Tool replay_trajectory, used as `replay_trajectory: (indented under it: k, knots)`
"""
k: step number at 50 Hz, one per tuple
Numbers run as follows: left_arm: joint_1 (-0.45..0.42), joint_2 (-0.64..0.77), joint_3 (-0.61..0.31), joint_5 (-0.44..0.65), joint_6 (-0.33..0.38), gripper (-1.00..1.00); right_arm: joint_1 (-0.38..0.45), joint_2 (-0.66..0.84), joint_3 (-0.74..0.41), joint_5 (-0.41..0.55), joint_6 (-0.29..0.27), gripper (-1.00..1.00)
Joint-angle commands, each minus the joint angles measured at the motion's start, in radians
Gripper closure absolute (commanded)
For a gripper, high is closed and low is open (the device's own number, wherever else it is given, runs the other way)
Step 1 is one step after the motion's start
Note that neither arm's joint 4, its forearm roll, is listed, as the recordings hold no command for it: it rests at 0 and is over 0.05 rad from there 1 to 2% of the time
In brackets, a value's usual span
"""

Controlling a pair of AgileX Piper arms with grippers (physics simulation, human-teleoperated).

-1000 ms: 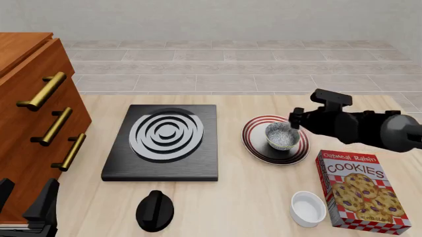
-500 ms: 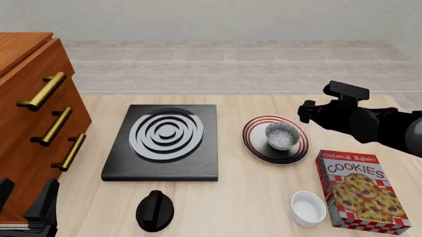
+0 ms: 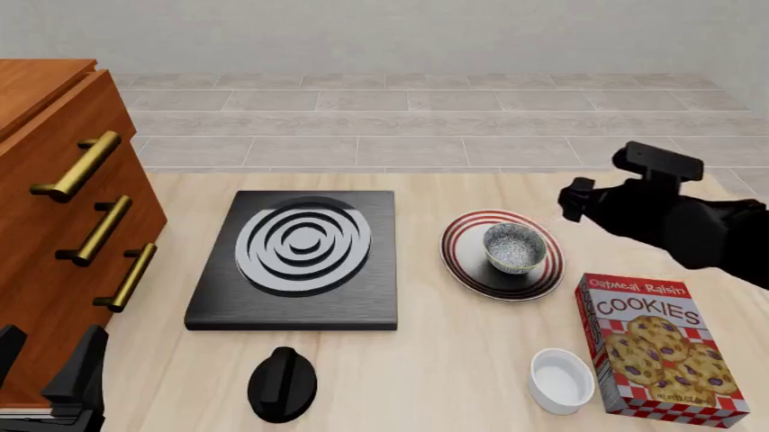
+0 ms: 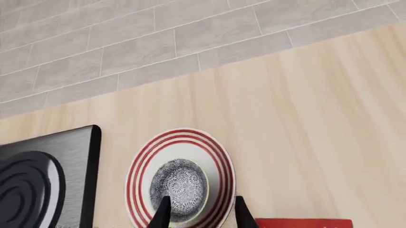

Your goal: Pick the akita bowl next to the ramekin and place it on the plate.

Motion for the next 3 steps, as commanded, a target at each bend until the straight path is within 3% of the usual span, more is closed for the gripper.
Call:
replay_trajectory:
  k: [1, 3]
  knots:
    - [0.000, 0.000, 0.000, 0.000, 0.000, -1.00, -0.007, -0.042, 0.016, 0.011, 0.005, -1.00]
    - [0.000, 0.000, 0.000, 0.000, 0.000, -1.00, -0.010, -0.046, 0.017, 0.012, 0.005, -1.00]
